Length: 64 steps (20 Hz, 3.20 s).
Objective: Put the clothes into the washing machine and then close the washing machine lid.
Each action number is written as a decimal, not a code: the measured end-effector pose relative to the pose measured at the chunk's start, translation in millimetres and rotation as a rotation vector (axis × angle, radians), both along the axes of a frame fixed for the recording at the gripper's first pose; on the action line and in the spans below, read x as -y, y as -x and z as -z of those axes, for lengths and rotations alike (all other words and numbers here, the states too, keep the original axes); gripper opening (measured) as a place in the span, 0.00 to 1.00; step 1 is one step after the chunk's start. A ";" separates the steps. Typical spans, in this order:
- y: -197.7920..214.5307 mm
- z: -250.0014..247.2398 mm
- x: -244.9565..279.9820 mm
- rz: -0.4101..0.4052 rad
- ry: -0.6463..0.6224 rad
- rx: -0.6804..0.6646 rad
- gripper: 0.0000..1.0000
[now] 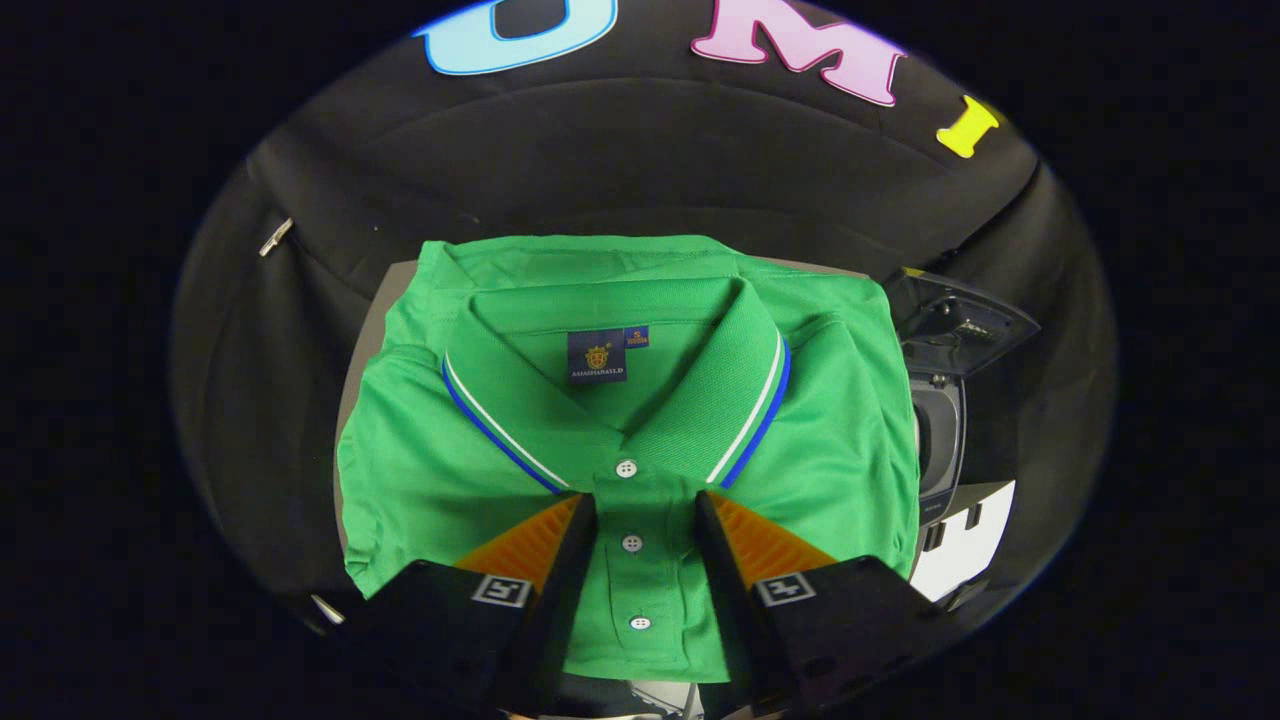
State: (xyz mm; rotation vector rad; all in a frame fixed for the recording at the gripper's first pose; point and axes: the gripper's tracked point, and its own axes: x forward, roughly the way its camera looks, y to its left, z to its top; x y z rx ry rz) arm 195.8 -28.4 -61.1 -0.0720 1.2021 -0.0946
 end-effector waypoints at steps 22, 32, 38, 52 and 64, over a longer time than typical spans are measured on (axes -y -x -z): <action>-8.3 -72.5 -5.9 -0.162 -0.057 0.715 0.05; -11.0 -166.7 30.8 -0.191 0.007 0.932 0.05; -17.2 -206.6 82.4 -0.155 0.051 1.001 0.05; -18.4 -230.5 276.0 0.000 0.132 1.003 0.05; -34.6 -119.0 394.8 0.095 0.254 0.821 0.05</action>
